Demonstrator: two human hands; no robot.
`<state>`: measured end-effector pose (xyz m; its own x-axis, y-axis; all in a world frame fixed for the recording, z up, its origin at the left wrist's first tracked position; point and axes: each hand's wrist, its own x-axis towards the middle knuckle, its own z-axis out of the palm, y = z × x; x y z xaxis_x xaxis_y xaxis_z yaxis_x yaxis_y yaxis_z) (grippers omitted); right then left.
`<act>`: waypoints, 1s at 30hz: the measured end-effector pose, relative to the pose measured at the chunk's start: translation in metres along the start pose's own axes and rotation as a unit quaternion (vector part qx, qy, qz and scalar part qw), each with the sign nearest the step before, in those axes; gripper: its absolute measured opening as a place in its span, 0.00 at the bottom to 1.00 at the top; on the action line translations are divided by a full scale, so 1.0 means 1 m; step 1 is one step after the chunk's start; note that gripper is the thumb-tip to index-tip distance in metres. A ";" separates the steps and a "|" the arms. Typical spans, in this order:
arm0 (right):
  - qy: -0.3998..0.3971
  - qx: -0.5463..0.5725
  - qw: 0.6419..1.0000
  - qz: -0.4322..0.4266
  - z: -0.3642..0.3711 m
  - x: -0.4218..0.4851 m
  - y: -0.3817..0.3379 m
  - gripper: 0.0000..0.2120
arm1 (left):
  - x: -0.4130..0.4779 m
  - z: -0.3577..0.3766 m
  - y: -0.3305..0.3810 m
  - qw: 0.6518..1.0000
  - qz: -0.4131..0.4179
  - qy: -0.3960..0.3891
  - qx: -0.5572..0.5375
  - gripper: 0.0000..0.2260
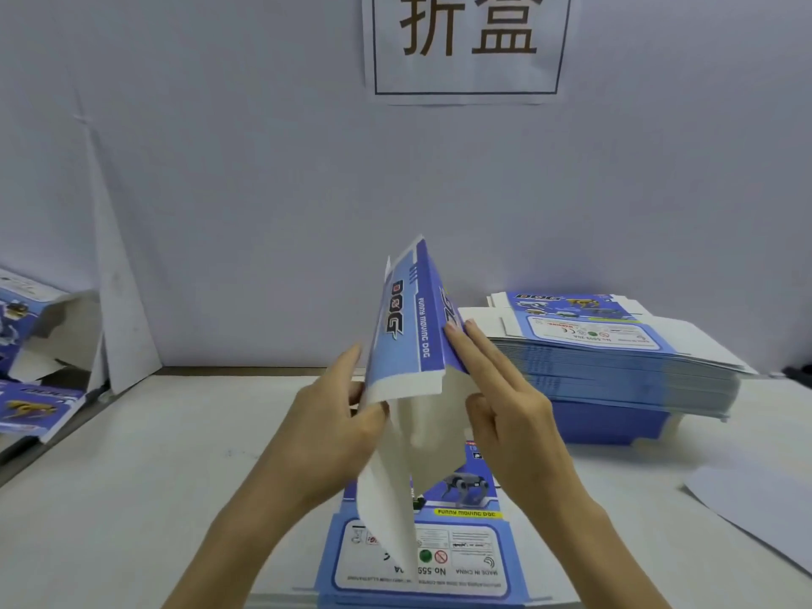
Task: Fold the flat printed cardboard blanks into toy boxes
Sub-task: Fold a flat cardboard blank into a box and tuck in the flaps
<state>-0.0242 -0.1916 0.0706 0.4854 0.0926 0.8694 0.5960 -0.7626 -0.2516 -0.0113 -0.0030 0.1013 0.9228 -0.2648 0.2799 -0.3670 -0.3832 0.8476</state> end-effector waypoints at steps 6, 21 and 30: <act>0.080 -0.002 0.996 0.033 0.011 -0.006 0.008 0.19 | -0.007 -0.016 0.016 0.984 0.028 -0.039 -0.169 0.25; -0.040 0.313 0.939 0.139 -0.008 0.002 0.002 0.30 | 0.021 -0.014 -0.022 0.922 -0.115 -0.005 -0.369 0.21; -0.141 0.551 0.747 0.344 -0.033 0.010 -0.001 0.45 | 0.018 -0.009 -0.029 0.934 -0.050 -0.169 -0.311 0.37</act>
<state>-0.0411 -0.2109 0.0934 0.9426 0.1704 0.2872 0.2322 0.2835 -0.9304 0.0166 0.0109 0.0860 0.8206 -0.5597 0.1151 -0.0443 0.1385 0.9894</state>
